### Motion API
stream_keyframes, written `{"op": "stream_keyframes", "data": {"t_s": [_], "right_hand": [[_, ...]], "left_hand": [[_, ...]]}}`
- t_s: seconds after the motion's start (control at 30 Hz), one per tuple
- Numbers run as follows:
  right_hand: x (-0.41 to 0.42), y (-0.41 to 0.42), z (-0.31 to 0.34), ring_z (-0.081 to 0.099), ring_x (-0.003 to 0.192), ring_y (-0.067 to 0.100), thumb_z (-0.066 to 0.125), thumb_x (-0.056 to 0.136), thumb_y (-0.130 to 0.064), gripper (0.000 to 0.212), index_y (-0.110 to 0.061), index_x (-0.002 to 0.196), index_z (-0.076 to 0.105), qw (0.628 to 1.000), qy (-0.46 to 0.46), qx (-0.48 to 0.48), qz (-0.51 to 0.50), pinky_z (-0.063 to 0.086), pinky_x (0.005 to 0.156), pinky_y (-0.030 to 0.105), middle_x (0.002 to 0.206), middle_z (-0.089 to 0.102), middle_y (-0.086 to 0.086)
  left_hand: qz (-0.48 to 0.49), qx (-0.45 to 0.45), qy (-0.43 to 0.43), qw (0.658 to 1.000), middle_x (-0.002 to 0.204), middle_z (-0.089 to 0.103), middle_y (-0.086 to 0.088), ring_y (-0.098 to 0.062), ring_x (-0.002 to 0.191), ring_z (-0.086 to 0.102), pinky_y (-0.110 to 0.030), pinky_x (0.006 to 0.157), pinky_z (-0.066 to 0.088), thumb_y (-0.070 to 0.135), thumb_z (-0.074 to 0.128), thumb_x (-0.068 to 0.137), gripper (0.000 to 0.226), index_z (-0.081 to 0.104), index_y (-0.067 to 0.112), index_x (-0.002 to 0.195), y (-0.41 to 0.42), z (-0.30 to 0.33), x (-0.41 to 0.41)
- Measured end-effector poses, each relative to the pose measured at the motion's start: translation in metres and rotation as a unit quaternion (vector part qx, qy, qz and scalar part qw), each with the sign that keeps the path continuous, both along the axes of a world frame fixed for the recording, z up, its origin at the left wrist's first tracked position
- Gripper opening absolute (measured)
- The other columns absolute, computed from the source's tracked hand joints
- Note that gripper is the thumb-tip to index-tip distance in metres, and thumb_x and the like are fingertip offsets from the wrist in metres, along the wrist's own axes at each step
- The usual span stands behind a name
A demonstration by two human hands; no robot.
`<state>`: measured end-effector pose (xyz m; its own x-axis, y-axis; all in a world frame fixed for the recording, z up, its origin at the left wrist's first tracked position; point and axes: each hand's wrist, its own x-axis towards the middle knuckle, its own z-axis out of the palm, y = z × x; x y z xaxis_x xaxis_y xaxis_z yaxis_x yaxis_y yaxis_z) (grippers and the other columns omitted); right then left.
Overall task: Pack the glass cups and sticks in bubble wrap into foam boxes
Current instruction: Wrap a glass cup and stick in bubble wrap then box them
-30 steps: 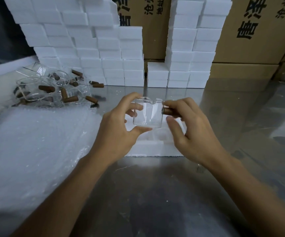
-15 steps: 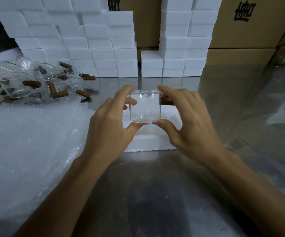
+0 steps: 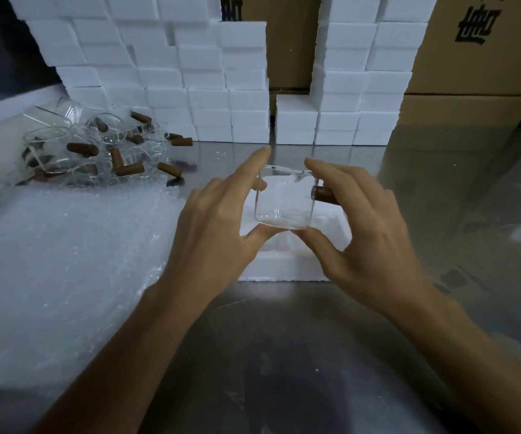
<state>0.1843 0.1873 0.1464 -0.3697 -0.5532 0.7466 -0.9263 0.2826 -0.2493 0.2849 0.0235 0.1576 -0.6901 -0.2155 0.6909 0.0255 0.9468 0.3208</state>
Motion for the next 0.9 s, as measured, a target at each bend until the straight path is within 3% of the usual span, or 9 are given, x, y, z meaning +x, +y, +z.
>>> {"op": "stream_keyframes", "data": {"t_s": [0.13,0.23,0.33,0.4,0.5,0.63,0.77,0.9], "right_hand": [[0.001,0.001,0.002,0.061,0.113,0.022,0.072,0.085,-0.033,0.065,-0.017,0.142,0.045,1.0,-0.01,-0.021,0.0,0.046,0.094,0.047,0.133,0.056,0.002],[-0.001,0.003,0.005,0.061,0.113,0.02,0.072,0.084,-0.033,0.065,-0.016,0.141,0.045,0.999,-0.016,-0.037,-0.005,0.048,0.094,0.049,0.13,0.055,0.002],[-0.003,0.006,0.008,0.06,0.112,0.019,0.073,0.084,-0.031,0.066,-0.012,0.141,0.045,0.998,-0.023,-0.05,-0.004,0.05,0.092,0.052,0.129,0.055,0.004],[-0.002,0.007,0.008,0.059,0.111,0.017,0.073,0.084,-0.031,0.066,-0.012,0.141,0.046,0.998,-0.031,-0.054,-0.005,0.05,0.091,0.052,0.128,0.054,0.003],[-0.002,0.006,0.008,0.059,0.111,0.016,0.074,0.084,-0.031,0.065,-0.012,0.14,0.046,0.998,-0.043,-0.055,0.005,0.051,0.091,0.052,0.127,0.054,0.001],[-0.002,0.007,0.009,0.06,0.111,0.014,0.076,0.083,-0.028,0.066,-0.012,0.139,0.047,0.997,-0.05,-0.06,0.015,0.052,0.091,0.052,0.126,0.054,0.001],[0.0,0.007,0.01,0.06,0.11,0.014,0.076,0.082,-0.029,0.067,-0.013,0.14,0.047,0.996,-0.054,-0.068,0.023,0.052,0.091,0.052,0.126,0.054,0.0],[0.003,0.004,0.011,0.057,0.107,0.002,0.077,0.081,-0.029,0.064,-0.013,0.136,0.048,0.995,-0.053,-0.077,0.033,0.053,0.09,0.051,0.124,0.049,-0.008]], "left_hand": [[0.087,-0.049,-0.051,0.994,0.129,0.064,-0.013,-0.035,0.114,0.061,-0.052,0.095,0.044,0.035,0.088,0.069,0.092,0.043,0.015,0.147,-0.003,0.005,0.003],[0.171,-0.041,0.033,0.984,0.116,0.068,-0.014,-0.036,0.099,0.064,-0.047,0.083,0.048,0.005,0.081,0.076,0.053,0.063,0.011,0.126,-0.002,0.014,0.009],[0.266,0.019,0.1,0.958,0.107,0.067,-0.01,-0.034,0.09,0.063,-0.038,0.072,0.044,0.003,0.068,0.085,0.024,0.069,0.014,0.107,-0.007,0.031,0.019],[0.317,0.033,0.069,0.945,0.111,0.064,-0.013,-0.037,0.094,0.06,-0.041,0.072,0.042,0.008,0.065,0.089,0.02,0.068,0.015,0.107,-0.015,0.037,0.025],[0.388,0.055,-0.059,0.918,0.121,0.052,-0.021,-0.046,0.101,0.055,-0.043,0.07,0.033,0.009,0.061,0.093,0.027,0.063,0.008,0.119,-0.024,0.041,0.03],[0.405,0.079,-0.159,0.897,0.121,0.05,-0.026,-0.051,0.103,0.053,-0.042,0.07,0.031,0.011,0.054,0.095,0.025,0.056,0.002,0.119,-0.029,0.037,0.03],[0.407,0.109,-0.185,0.888,0.112,0.06,-0.027,-0.049,0.101,0.057,-0.04,0.068,0.034,0.01,0.059,0.093,0.015,0.061,0.002,0.106,-0.037,0.029,0.03],[0.411,0.132,-0.155,0.889,0.115,0.061,-0.027,-0.05,0.104,0.057,-0.04,0.07,0.034,0.006,0.064,0.09,0.025,0.064,0.003,0.115,-0.041,0.026,0.03]]}}
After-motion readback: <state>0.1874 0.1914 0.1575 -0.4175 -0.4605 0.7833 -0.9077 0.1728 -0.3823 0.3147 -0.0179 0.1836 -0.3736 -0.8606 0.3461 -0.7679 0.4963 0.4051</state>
